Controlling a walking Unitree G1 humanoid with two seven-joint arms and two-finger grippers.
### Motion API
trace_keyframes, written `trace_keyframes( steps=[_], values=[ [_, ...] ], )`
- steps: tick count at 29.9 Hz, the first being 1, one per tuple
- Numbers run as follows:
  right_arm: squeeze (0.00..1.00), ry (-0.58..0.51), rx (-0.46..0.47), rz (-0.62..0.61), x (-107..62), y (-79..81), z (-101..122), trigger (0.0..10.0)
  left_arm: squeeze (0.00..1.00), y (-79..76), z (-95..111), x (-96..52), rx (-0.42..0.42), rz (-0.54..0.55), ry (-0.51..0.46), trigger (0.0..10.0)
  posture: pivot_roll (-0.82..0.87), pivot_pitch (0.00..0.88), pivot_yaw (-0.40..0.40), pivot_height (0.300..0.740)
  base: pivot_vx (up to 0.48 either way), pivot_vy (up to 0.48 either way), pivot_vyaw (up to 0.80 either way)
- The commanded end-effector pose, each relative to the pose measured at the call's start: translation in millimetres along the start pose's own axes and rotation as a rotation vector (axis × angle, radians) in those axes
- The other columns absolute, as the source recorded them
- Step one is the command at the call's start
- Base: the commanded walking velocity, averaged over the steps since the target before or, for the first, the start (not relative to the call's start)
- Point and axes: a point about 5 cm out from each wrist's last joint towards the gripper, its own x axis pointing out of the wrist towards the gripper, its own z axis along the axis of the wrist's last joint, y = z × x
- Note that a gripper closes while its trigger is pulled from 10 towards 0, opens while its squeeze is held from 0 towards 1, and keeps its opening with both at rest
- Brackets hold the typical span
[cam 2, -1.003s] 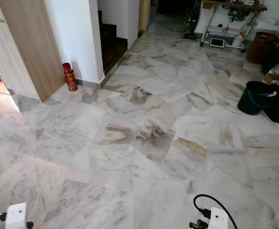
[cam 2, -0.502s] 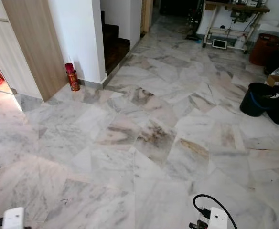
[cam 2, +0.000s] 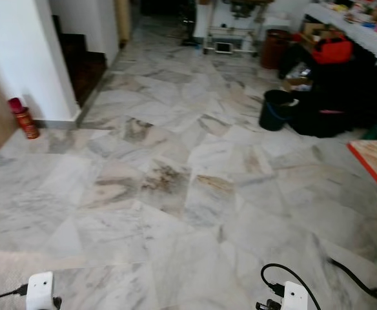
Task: Setting the table
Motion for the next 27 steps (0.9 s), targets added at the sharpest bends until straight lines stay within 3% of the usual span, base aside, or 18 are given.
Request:
trace_keyframes(
  steps=[1,4,5,8,12,18,27],
  values=[
    [0.0,0.004,-0.003,-0.015,-0.3,-2.4,0.5,10.0,0.0,5.0,6.1,1.6,-0.022,0.02,0.003,10.0,0.04,0.0,-0.064,0.74,0.0,0.0,-0.74],
    [0.0,0.005,-0.004,-0.018,-0.3,-2.6,0.6,10.0,0.0,8.0,8.0,1.8,-0.025,0.022,-0.001,10.0,0.03,0.0,-0.062,0.74,0.0,0.0,-0.74],
    [0.0,0.002,-0.006,-0.021,-0.2,-2.8,1.2,10.0,0.0,17.6,8.0,1.0,-0.038,0.035,-0.003,10.0,0.03,0.0,-0.062,0.74,0.0,0.0,-0.74],
    [0.0,0.002,-0.002,-0.022,0.0,-2.6,1.7,10.0,0.0,24.3,6.7,0.0,-0.036,0.039,-0.003,10.0,0.03,0.005,-0.059,0.74,0.0,0.0,-0.74],
    [0.0,0.003,-0.003,-0.021,0.3,-2.1,2.0,10.0,0.0,24.0,3.8,-0.7,-0.033,0.038,0.001,10.0,0.03,0.009,-0.057,0.74,0.0,0.0,-0.74],
    [0.0,0.003,0.012,-0.023,0.5,-1.4,1.7,10.0,0.0,9.2,-1.9,-0.8,-0.023,0.018,0.011,10.0,0.03,0.017,-0.051,0.74,0.0,0.0,-0.74],
    [0.0,0.005,0.016,-0.023,0.6,-1.4,1.7,10.0,0.0,-27.9,-10.6,-2.3,-0.014,-0.014,0.022,10.0,0.03,0.022,-0.05,0.74,0.0,0.0,-0.72]
  ],
)
